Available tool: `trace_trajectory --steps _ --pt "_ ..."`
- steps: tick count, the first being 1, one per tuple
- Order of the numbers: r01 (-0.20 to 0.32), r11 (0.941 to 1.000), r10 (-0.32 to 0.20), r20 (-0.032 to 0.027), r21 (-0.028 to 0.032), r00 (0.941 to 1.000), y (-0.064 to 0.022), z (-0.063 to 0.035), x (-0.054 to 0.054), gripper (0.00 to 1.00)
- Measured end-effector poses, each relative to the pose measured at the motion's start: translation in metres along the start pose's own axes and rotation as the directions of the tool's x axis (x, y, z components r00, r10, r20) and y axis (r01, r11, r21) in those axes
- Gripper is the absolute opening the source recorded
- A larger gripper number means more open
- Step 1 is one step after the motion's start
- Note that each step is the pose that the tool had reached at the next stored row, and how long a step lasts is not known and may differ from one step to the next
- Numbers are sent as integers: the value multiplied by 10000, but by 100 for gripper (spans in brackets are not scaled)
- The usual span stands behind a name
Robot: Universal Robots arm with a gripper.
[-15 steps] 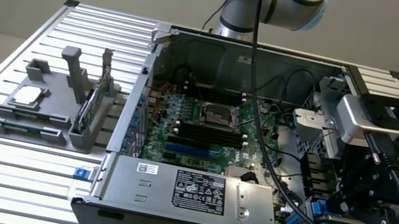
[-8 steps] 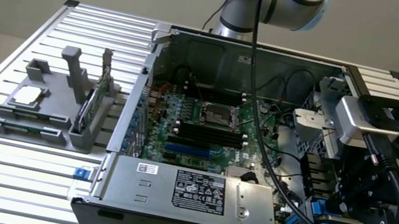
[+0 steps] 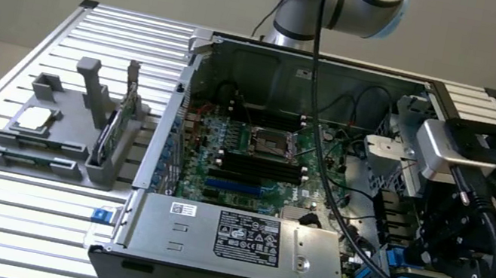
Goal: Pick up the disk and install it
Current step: 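Insert the first disk wire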
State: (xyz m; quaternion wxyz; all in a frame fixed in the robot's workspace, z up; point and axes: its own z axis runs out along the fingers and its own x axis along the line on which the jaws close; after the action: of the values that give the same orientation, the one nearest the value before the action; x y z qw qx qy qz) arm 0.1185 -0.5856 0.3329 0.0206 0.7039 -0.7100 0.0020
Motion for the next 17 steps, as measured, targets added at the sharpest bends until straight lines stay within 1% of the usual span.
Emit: trace_trajectory --steps 5,7,17 --pt "-1 10000 1 -17 -1 10000 3 -108 1 13" --pt "-1 10000 1 -19 0 10000 4 -143 0 13" --pt "-1 10000 1 -17 0 10000 11 -385 7 13"
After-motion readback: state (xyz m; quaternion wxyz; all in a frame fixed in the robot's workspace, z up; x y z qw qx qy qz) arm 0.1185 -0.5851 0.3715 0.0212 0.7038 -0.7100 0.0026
